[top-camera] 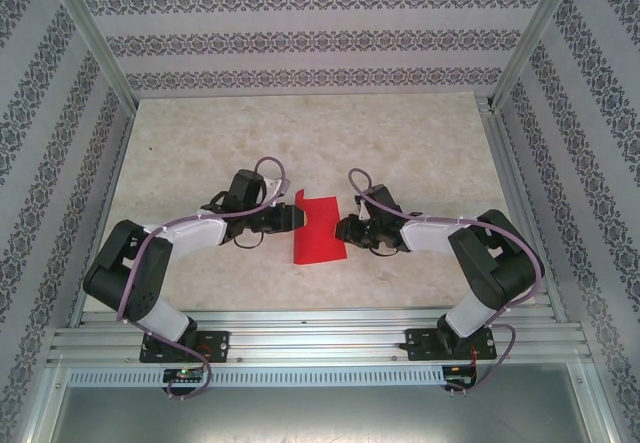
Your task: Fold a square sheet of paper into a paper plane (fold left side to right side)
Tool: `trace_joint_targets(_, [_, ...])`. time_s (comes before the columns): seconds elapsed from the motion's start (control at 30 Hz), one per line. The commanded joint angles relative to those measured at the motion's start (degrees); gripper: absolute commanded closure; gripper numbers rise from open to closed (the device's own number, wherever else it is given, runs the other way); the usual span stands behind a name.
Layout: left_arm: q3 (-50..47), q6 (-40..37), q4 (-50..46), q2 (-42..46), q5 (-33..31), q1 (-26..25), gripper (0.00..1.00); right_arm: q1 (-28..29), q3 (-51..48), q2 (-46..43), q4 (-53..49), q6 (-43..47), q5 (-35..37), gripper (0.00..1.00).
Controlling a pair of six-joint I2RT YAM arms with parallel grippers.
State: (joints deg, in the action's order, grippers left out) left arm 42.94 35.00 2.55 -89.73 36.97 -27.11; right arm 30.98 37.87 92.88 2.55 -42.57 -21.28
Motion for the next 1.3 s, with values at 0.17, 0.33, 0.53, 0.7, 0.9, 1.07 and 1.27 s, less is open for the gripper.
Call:
trace_joint_targets(0.17, [2.24, 1.34, 5.19, -2.06, 1.79, -1.47, 0.74, -1.28, -0.51, -3.88, 16.26, -7.29, -6.51, 0.56])
trace_joint_targets(0.33, [2.75, 1.22, 5.28, -2.81, 1.83, -1.8, 0.8, -0.79, 1.34, 1.95, 27.06, -13.61, -10.39, 0.53])
trace_joint_targets(0.53, [2.7, 1.38, 5.45, -3.2, 1.87, -1.88, 0.82, -0.01, 2.99, 8.28, 35.38, -18.34, -11.9, 0.56])
trace_joint_targets(0.7, [2.94, 1.08, 5.19, -3.51, 1.79, -1.92, 0.83, 0.3, 2.92, 9.8, 38.04, -19.48, -12.12, 0.57])
trace_joint_targets(0.9, [3.2, 1.03, 5.19, -4.03, 1.7, -1.96, 0.84, 0.37, 2.84, 10.21, 38.97, -19.88, -12.45, 0.58])
trace_joint_targets(1.07, [3.38, 1.2, 5.35, -4.4, 1.62, -2.07, 0.84, 0.5, 2.89, 10.43, 38.14, -19.43, -12.21, 0.61])
trace_joint_targets(1.27, [3.64, 1.17, 5.19, -4.29, 1.7, -2.15, 0.84, 1.31, 4.46, 10.4, 32.65, -16.59, -11.28, 0.67])
